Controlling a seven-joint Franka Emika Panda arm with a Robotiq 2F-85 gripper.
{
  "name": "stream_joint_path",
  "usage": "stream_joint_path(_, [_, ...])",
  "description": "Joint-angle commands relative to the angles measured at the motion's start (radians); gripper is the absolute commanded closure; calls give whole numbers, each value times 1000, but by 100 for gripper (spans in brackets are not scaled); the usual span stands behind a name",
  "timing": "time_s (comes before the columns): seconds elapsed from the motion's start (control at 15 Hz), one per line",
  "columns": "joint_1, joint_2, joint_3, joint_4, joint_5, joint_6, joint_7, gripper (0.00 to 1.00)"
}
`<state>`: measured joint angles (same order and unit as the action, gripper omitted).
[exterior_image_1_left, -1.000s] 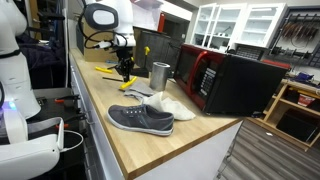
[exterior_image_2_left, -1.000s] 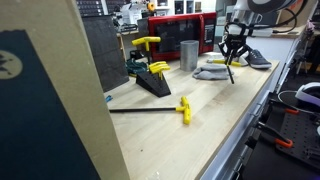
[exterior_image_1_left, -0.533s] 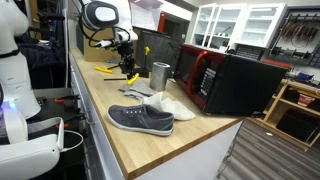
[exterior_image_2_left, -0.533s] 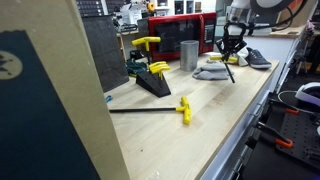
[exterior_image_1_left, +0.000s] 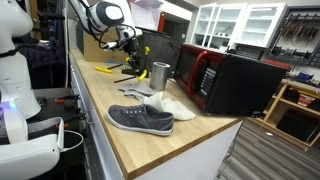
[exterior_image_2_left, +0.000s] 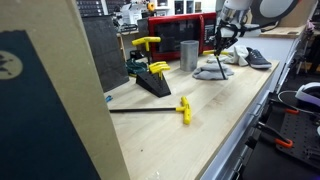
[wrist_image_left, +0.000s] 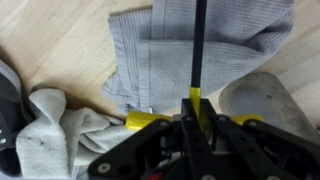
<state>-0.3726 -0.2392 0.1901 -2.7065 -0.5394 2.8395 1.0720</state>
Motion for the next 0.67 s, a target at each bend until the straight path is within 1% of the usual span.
stream_joint_path(0.0, [-84, -16, 61, 29, -174, 56, 137, 97])
stream_joint_path(0.33, [-178, -28, 138, 62, -445, 95, 366, 97])
stream_joint_path(0.6, [-213, -47, 189, 86, -615, 89, 549, 97])
